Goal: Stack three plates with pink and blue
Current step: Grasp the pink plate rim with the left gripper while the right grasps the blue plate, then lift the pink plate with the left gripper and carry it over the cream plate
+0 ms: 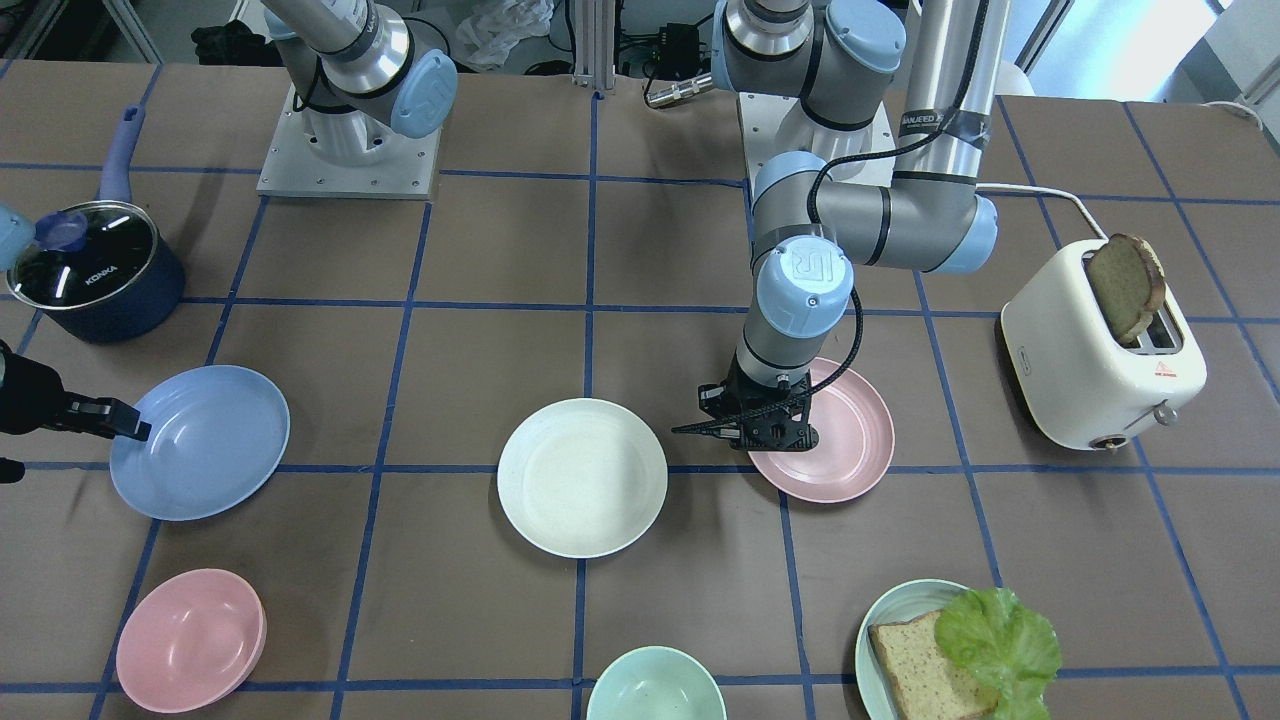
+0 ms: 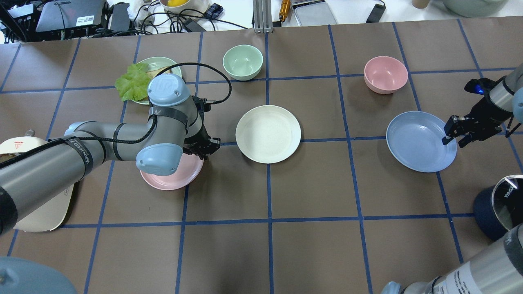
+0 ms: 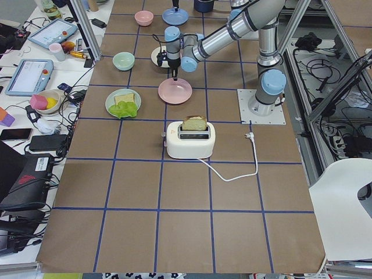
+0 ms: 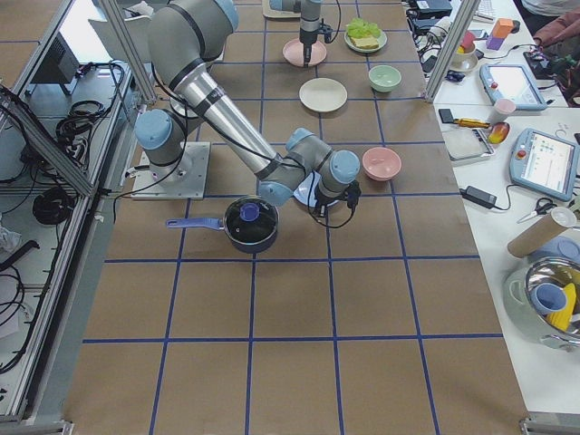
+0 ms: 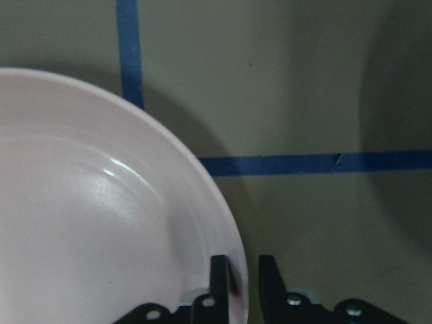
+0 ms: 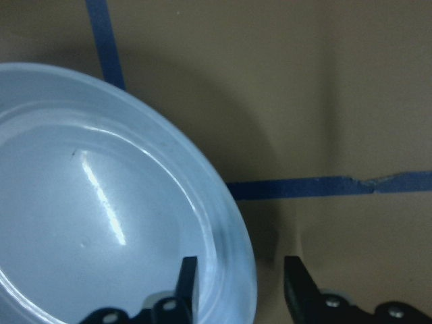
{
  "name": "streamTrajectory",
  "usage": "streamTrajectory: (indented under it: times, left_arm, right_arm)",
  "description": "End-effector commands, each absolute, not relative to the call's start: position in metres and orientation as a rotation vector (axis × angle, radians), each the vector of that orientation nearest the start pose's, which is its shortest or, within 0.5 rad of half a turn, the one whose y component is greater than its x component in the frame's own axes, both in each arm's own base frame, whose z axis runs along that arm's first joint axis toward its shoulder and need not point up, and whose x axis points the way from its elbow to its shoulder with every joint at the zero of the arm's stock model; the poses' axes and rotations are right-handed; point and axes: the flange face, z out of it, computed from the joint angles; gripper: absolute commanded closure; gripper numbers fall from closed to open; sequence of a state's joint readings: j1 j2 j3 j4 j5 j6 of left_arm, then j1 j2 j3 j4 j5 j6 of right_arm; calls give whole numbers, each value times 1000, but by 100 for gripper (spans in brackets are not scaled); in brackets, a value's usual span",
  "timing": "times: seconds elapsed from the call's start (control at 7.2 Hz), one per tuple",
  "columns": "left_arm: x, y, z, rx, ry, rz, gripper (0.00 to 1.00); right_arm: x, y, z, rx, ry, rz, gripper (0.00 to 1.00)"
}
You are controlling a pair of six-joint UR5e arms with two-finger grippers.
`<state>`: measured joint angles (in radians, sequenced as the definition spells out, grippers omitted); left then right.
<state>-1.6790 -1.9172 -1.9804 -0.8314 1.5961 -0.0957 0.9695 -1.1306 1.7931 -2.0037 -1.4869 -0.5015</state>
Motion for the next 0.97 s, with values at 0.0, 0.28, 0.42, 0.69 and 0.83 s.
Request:
streamTrajectory:
  times: [0.0, 0.28, 0.42, 0.69, 0.83]
  left_arm:
    - [-213, -522, 238, 15, 3081, -137, 100]
    - [-283, -547, 294, -112, 3084, -123, 100]
    - [-307, -552, 329, -143, 3071, -39, 100]
    - [-364, -564, 329, -255, 3078, -62, 100]
    - [-401, -561, 312, -265, 3087, -92, 100]
  right_arm:
    - [-204, -546, 186, 163, 2937, 224, 53]
    - [-204, -547, 183, 162, 2932, 222, 59]
    - [-204, -547, 183, 162, 2932, 222, 60]
    - [-204, -547, 181, 162, 2931, 224, 65]
    - [-204, -547, 181, 157, 2930, 225, 89]
